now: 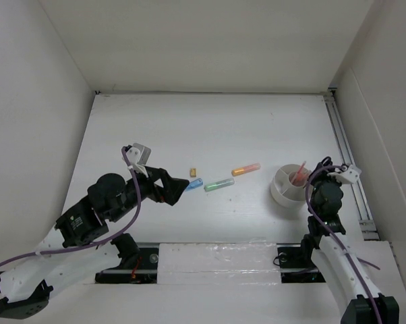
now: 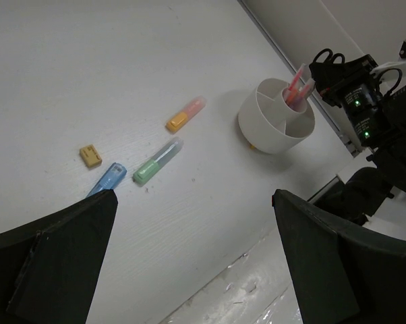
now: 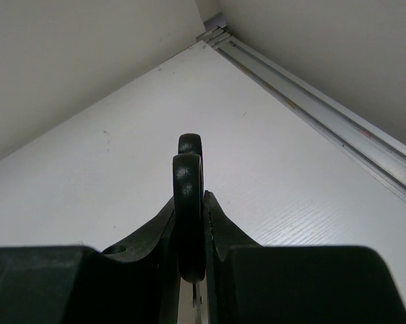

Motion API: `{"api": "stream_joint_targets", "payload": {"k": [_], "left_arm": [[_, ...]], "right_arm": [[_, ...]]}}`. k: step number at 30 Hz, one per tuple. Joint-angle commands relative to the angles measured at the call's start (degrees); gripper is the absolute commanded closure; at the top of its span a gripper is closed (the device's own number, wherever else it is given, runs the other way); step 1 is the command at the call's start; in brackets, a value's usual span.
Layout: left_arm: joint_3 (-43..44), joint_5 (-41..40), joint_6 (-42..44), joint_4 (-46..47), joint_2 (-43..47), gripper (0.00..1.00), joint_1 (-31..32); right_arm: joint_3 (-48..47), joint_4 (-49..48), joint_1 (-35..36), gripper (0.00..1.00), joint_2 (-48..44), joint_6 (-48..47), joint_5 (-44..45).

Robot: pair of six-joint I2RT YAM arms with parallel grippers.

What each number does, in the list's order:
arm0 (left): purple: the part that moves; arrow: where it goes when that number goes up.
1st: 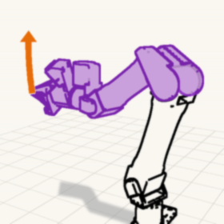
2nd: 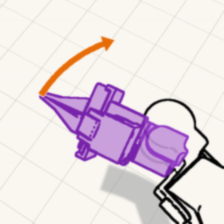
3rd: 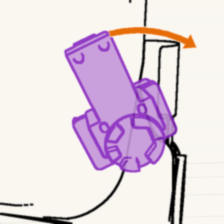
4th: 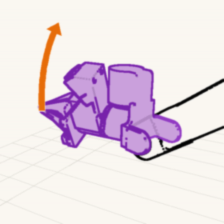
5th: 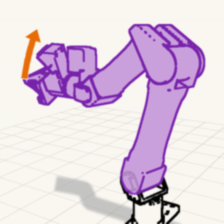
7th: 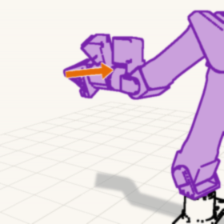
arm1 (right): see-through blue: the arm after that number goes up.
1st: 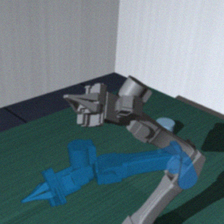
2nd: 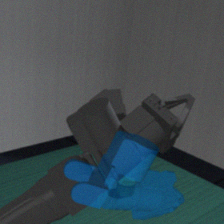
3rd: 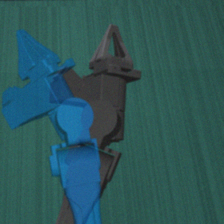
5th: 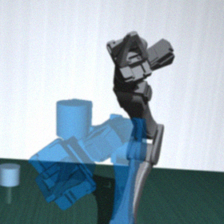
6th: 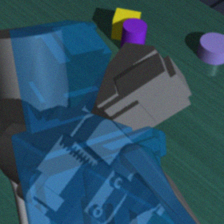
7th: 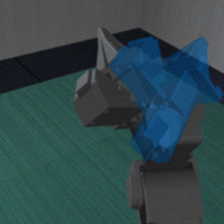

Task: Sort the stationery into containers
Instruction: Place the scissors in the storage box.

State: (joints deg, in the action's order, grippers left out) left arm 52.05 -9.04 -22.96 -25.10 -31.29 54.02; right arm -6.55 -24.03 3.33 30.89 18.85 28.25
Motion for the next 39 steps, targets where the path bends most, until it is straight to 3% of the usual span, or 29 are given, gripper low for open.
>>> {"api": "stream_joint_targets", "payload": {"k": [1,10,19,23,25,27,29,39], "left_arm": [[0.24,0.42,0.81,2.16,0.7,0.0,0.21],[0.24,0.95,0.81,2.16,0.17,0.0,0.21],[0.24,0.42,0.81,2.16,0.17,0.0,0.21],[0.24,-1.59,0.2,2.16,0.17,0.0,0.21],[0.24,-3.34,-0.41,1.55,-0.35,0.0,0.21],[0.24,-5.02,-1.11,1.55,-1.4,0.0,0.21],[0.77,-7.56,-2.52,0.32,-2.1,0.0,0.21],[1.91,-11.08,-7.44,-0.74,-6.5,0.0,-2.6]], "right_arm": [[-1.02,-1.55,0.97,0.88,-2.59,-0.13,3.82],[-1.01,-0.14,0.97,0.67,-5.41,1.01,4.88],[-1.54,1.88,0.97,0.64,-6.8,1.01,4.88],[-3.73,4.51,0.97,0.5,-11.89,1.1,4.09],[-4.87,6.62,0.97,0.38,-13.57,1.1,3.04],[-7.07,7.94,0.97,0.11,-15.68,0.49,2.52],[-9.52,10.14,0.97,0.05,-16.22,-0.13,1.99],[-16.82,16.64,0.97,0.0,-18.06,1.63,-0.46]]}}
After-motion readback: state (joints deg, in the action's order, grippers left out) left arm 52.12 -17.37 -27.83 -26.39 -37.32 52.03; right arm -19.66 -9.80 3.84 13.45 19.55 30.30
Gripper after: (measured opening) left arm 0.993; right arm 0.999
